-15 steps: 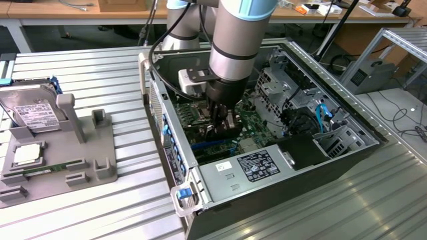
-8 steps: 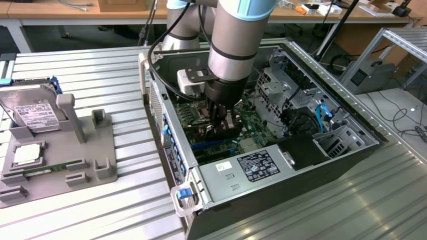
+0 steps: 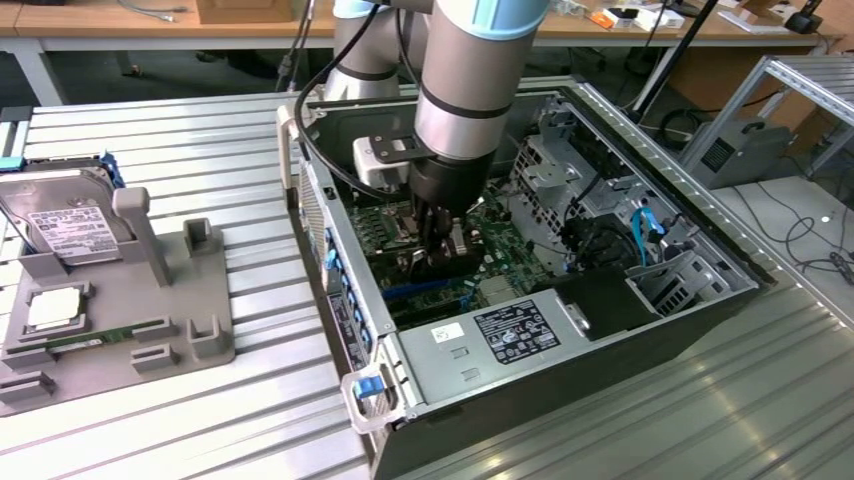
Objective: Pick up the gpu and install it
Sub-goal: 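Insert the gpu into the slot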
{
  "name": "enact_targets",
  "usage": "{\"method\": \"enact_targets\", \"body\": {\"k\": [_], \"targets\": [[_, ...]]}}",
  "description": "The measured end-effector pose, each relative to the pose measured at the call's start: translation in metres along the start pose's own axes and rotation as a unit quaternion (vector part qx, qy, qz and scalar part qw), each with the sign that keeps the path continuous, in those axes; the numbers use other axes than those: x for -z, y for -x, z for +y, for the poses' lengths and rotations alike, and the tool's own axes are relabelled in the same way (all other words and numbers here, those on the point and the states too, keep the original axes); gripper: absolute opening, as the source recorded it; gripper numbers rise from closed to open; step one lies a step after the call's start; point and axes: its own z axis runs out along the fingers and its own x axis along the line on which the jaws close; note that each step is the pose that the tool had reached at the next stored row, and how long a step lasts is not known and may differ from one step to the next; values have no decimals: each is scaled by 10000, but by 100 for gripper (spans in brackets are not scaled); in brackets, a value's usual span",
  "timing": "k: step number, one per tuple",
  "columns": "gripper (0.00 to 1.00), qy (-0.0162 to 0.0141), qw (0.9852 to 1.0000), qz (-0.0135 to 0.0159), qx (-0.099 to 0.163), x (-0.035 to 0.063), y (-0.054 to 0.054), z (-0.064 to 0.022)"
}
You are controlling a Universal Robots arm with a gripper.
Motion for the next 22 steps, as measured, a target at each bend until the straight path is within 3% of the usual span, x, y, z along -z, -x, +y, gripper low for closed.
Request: {"method": "enact_targets", "body": {"k": [22], "targets": [[27,-1,10000,9,-1,-42,0,14]]}}
